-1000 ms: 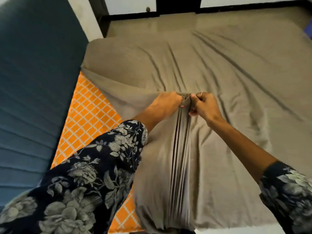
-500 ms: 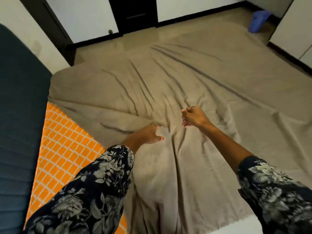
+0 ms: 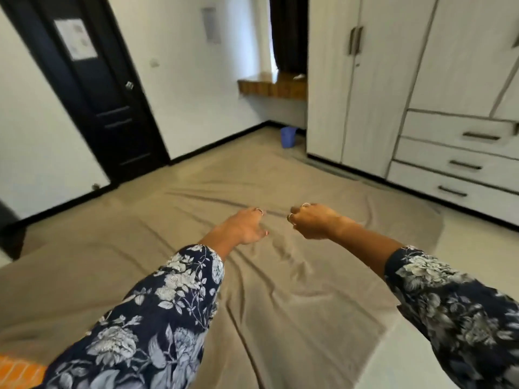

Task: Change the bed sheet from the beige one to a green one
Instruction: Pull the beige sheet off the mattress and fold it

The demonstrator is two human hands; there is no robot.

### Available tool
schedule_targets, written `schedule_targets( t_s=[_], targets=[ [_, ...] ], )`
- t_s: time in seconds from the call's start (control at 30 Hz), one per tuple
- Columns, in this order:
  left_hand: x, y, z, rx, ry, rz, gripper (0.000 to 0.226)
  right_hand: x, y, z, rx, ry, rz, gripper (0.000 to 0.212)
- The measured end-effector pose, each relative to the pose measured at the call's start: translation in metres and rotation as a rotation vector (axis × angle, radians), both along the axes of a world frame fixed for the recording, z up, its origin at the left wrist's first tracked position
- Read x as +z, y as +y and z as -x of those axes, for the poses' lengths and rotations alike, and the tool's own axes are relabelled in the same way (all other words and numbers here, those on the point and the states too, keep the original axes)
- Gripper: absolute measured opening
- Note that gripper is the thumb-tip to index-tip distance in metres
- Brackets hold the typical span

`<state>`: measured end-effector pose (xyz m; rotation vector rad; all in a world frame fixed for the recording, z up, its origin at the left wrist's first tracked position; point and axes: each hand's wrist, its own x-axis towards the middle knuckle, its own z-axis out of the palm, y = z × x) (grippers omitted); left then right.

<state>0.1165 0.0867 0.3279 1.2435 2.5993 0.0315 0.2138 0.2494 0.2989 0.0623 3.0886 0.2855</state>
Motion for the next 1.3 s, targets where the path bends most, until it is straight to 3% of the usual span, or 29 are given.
schedule_targets(
  t_s=[0.27, 0.43, 0.53, 0.67, 0.93, 1.17, 1.3],
  targets=[
    [0.074, 0.077, -0.041, -0.268, 0.234, -0.101, 0.062, 0.062, 0.075, -0.071, -0.034, 0.132, -0.207, 0.029],
    [0.084, 0.121, -0.057, -0.362, 0.385, -0.192, 0.061, 0.027, 0.113, -0.100, -0.002, -0.080, -0.220, 0.027],
    [0.071, 0.160, -0.049, -0.282, 0.333, -0.179, 0.061, 0.025, 0.146, -0.091, -0.033, -0.106, -0.200, 0.027],
    [0.039, 0.238, -0.040, -0.127, 0.222, -0.168, 0.060, 0.027, 0.200, -0.068, -0.077, 0.008, -0.067, 0.033],
    [-0.019, 0.413, -0.060, 0.039, 0.040, -0.258, 0.054, -0.004, 0.364, -0.069, -0.038, 0.001, -0.045, 0.034],
    [-0.087, 0.558, -0.053, 0.040, 0.026, -0.183, 0.052, -0.076, 0.507, -0.060, -0.321, -0.089, 0.285, 0.030],
    [-0.159, 0.633, -0.044, 0.040, -0.068, -0.083, 0.055, -0.138, 0.586, -0.055, -0.395, -0.192, 0.293, 0.030]
  ],
)
